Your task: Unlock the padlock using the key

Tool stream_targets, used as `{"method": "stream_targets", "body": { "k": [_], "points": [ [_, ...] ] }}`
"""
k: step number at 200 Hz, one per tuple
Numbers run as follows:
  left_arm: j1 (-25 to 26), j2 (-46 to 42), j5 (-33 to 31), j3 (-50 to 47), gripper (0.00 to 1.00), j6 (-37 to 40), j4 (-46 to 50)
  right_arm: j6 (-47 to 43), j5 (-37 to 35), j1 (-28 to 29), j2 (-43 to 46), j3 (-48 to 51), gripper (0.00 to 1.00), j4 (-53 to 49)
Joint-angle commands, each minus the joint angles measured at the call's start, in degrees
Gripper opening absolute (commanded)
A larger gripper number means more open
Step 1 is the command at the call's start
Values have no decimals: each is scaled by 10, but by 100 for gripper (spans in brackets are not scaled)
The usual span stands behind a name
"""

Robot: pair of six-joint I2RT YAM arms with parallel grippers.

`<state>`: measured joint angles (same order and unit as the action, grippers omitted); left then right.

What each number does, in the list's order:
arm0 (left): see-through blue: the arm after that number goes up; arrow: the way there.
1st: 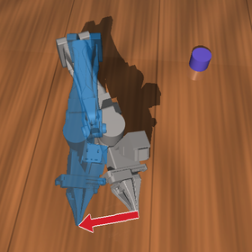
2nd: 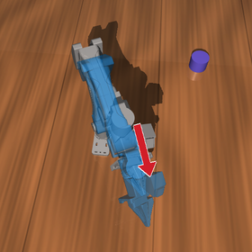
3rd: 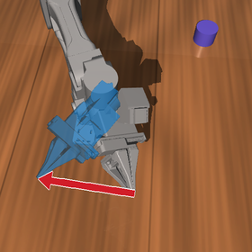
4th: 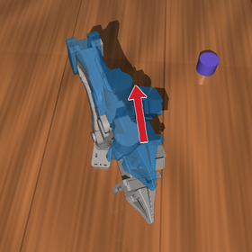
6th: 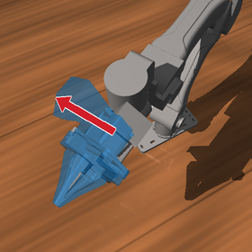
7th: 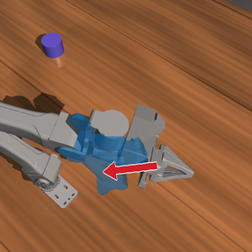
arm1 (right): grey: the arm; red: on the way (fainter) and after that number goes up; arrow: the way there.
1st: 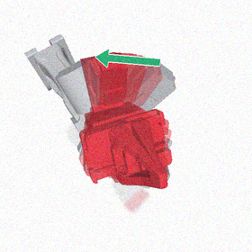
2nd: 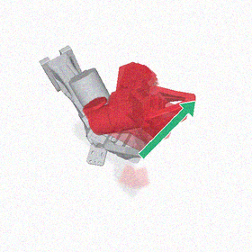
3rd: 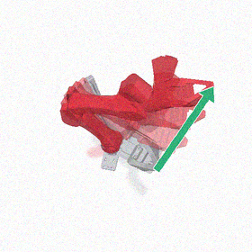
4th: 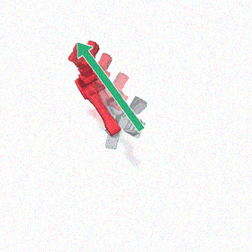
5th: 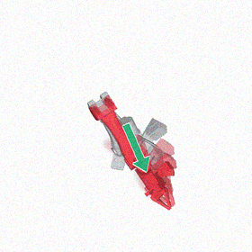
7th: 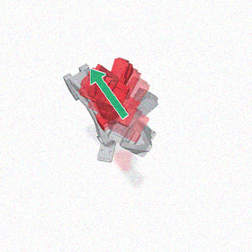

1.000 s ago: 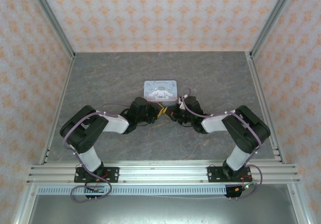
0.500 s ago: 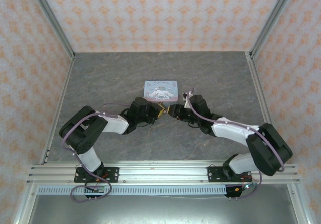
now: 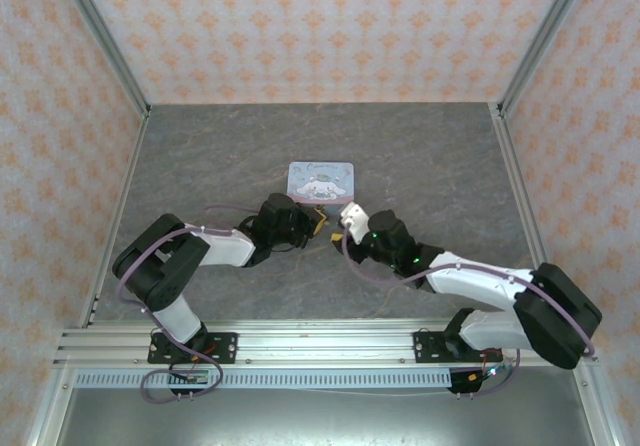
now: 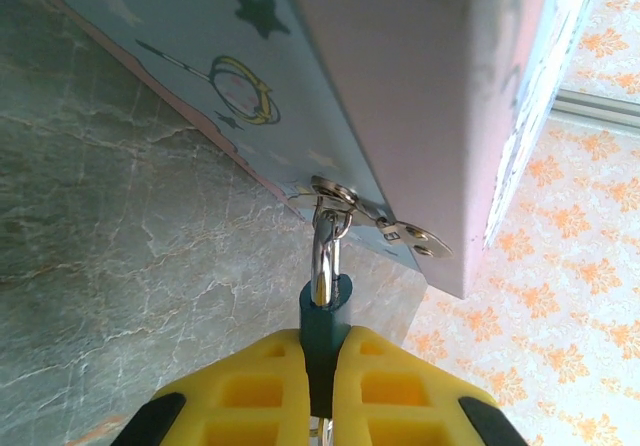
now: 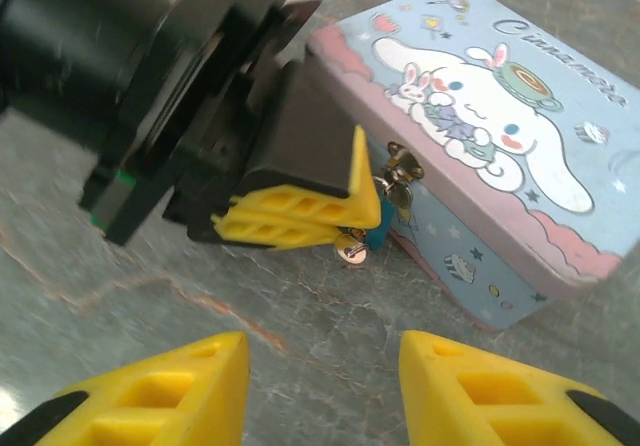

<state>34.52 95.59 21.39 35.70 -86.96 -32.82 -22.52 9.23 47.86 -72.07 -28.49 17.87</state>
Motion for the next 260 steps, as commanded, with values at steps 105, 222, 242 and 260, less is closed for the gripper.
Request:
{"method": "stream_targets", "body": {
  "k": [105, 222, 242, 260],
  "points": [
    [2, -13, 3, 30, 0, 1, 18, -239, -171, 45, -176, -42, 45, 177],
    [3, -16, 5, 27, 0, -2, 15, -232, -185, 45, -226, -59, 27, 186],
    [3, -15, 6, 27, 0, -3, 15, -233, -181, 45, -228, -61, 24, 186],
    [2, -16, 5, 27, 0, -3, 16, -234, -180, 43, -232, -65, 21, 182]
  ]
}}
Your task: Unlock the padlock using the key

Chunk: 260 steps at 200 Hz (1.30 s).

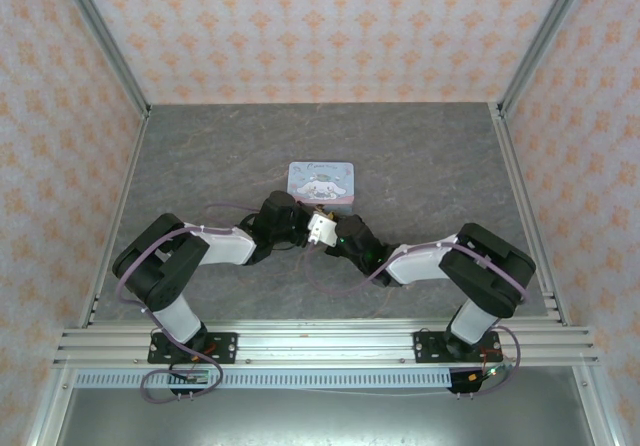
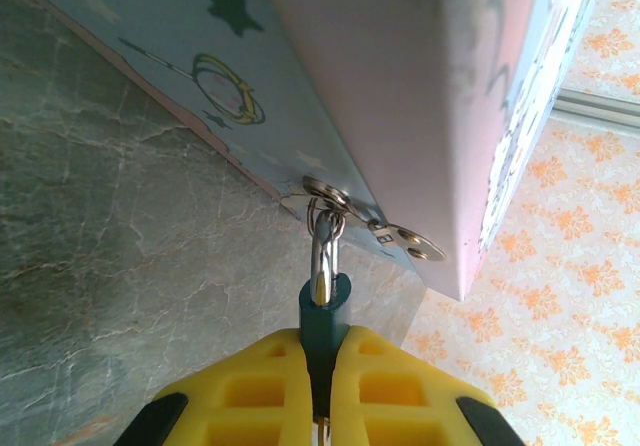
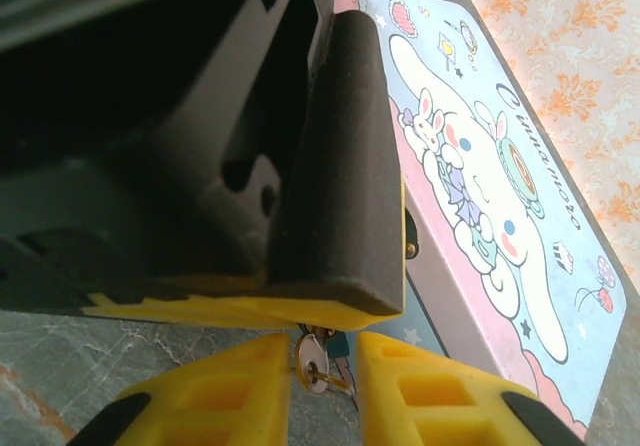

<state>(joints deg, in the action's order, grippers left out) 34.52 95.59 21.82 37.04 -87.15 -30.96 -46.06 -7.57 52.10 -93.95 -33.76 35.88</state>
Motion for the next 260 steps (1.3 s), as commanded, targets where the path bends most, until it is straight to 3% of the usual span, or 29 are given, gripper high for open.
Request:
{"method": "stream_targets", "body": {
  "k": [1, 49, 149, 194, 216, 260],
  "points": [
    [3, -16, 1, 13, 0, -1, -2, 2, -11, 1, -13, -12, 20, 2],
    [3, -19, 1, 14, 0, -1, 0, 39, 3, -12, -12, -13, 0, -6],
    [3, -15, 0, 18, 0, -2, 1, 262, 93, -54, -6, 8, 0, 40],
    [3, -15, -2, 20, 0, 5, 11, 293, 107, -59, -11, 7, 0, 34],
    [3, -18, -7, 20, 16, 17, 27, 333, 115, -65, 5, -10, 0, -26],
    [-7, -43, -16, 3, 35, 39, 52, 441, 196, -82, 27, -39, 0, -123]
  ]
}}
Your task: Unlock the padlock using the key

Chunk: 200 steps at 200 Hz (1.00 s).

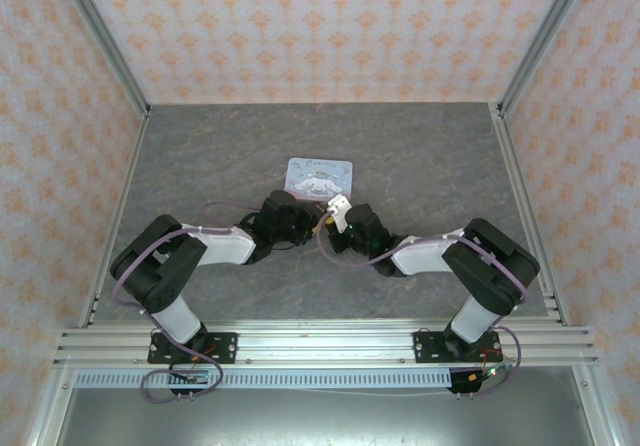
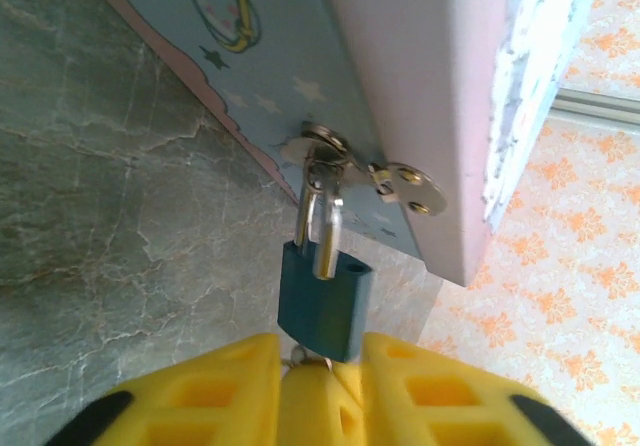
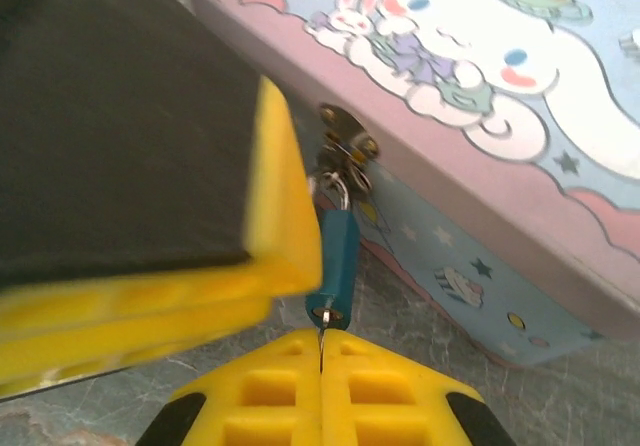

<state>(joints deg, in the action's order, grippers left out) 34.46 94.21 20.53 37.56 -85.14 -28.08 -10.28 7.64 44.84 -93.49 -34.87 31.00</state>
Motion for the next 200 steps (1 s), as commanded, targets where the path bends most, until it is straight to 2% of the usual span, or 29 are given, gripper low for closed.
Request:
{"method": "stream_targets", "body": {
  "k": [1, 14, 30, 58, 84, 112, 146, 177, 200],
  "points": [
    [-7, -30, -4, -2, 36, 19, 24, 84, 45, -10, 24, -29, 0, -77],
    [-11, -44, -5, -6, 48, 27, 33, 102, 54, -11, 30, -42, 0, -108],
    [-16, -68, -6, -8, 57, 41, 55, 130, 78, -15, 39, -52, 0, -132],
    [-33, -115, -8, -9, 68, 70, 101, 216, 150, -36, 46, -60, 0, -139],
    [-63, -167, -12, -10, 75, 96, 159, 356, 207, -58, 28, -42, 0, -82],
    [-106, -219, 4, -2, 82, 107, 192, 497, 237, -62, -9, -3, 0, 35],
    [-133, -239, 18, 32, 86, 139, 242, 603, 233, -63, -59, 42, 0, 157],
    [-155, -219, 34, 36, 87, 152, 242, 641, 219, -66, -71, 68, 0, 203],
    [-170, -183, 37, 69, 87, 214, 291, 629, 220, -71, -61, 70, 0, 185]
  ]
}}
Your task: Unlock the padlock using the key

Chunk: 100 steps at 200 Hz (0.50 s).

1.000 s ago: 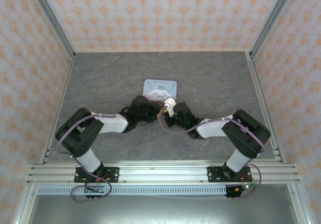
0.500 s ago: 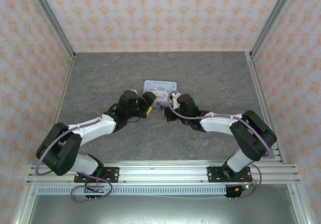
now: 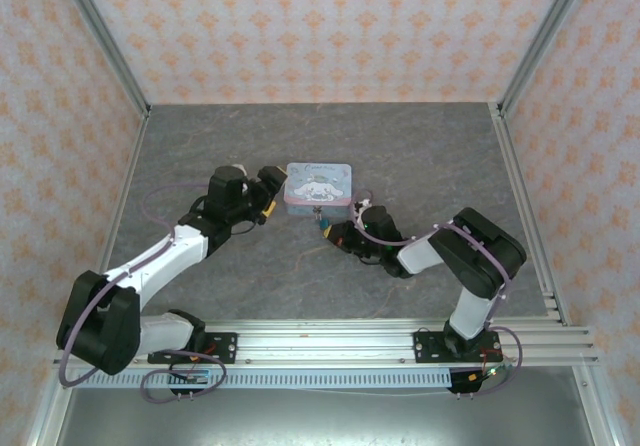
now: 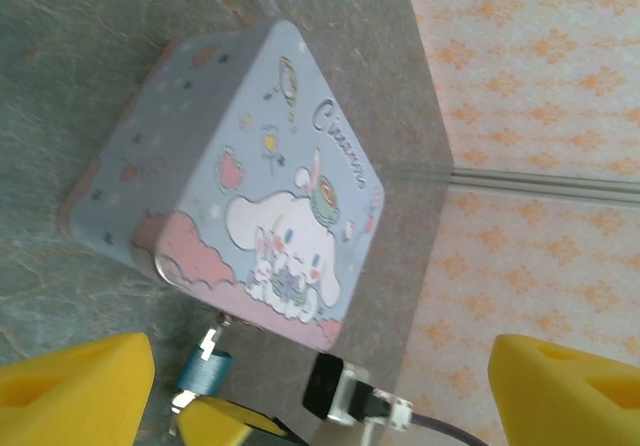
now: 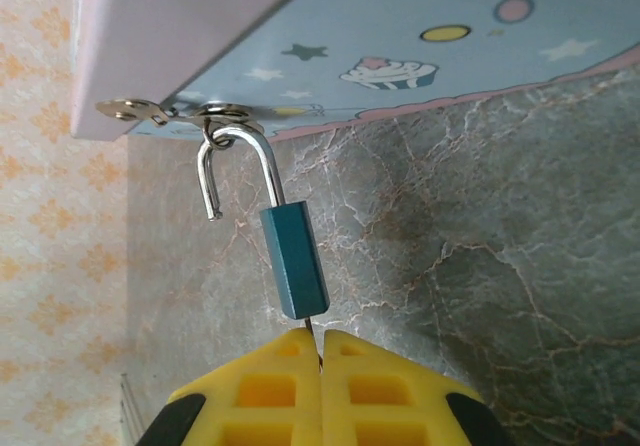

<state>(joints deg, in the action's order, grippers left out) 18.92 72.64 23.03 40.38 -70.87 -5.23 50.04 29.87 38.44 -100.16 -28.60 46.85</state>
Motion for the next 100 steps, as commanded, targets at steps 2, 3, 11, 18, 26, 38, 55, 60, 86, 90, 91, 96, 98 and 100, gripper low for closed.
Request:
{"method": "stream_targets", "body": {
  "k": [2, 3, 11, 18, 26, 38, 55, 60, 86, 90, 91, 96, 98, 100],
  "points": [
    [-16, 37, 13, 45, 87, 78, 69, 23, -3, -8, 8, 7, 1, 23],
    [-16, 38, 13, 47, 87, 81, 71, 22, -3, -8, 10, 8, 2, 21],
    [-18, 54, 16, 61, 87, 106, 83, 9, -7, -10, 21, 8, 7, 4],
    [-19, 69, 18, 74, 87, 128, 98, -8, -12, -11, 35, 7, 12, -20],
    [-19, 88, 21, 95, 87, 157, 116, -27, -19, -12, 51, 7, 18, -47],
    [-20, 116, 22, 129, 86, 200, 153, -48, -29, -17, 75, 10, 26, -75],
    [-20, 143, 9, 163, 86, 245, 194, -60, -17, -36, 93, 19, 37, -74],
    [-20, 150, 6, 171, 86, 256, 204, -65, -7, -43, 97, 19, 39, -75],
    [-20, 192, 31, 199, 85, 282, 218, -107, 31, -57, 105, 1, 49, -86],
    [-20, 198, 37, 199, 84, 282, 213, -115, 38, -56, 102, -4, 49, -87],
    [-20, 199, 38, 199, 84, 282, 213, -117, 40, -56, 101, -6, 49, -87],
    [-20, 207, 43, 199, 83, 281, 210, -124, 45, -56, 96, -12, 50, -88],
    [-20, 210, 44, 199, 83, 281, 209, -125, 46, -56, 95, -14, 50, -88],
    [-20, 213, 45, 199, 82, 280, 207, -128, 46, -56, 94, -16, 50, -89]
  ]
}}
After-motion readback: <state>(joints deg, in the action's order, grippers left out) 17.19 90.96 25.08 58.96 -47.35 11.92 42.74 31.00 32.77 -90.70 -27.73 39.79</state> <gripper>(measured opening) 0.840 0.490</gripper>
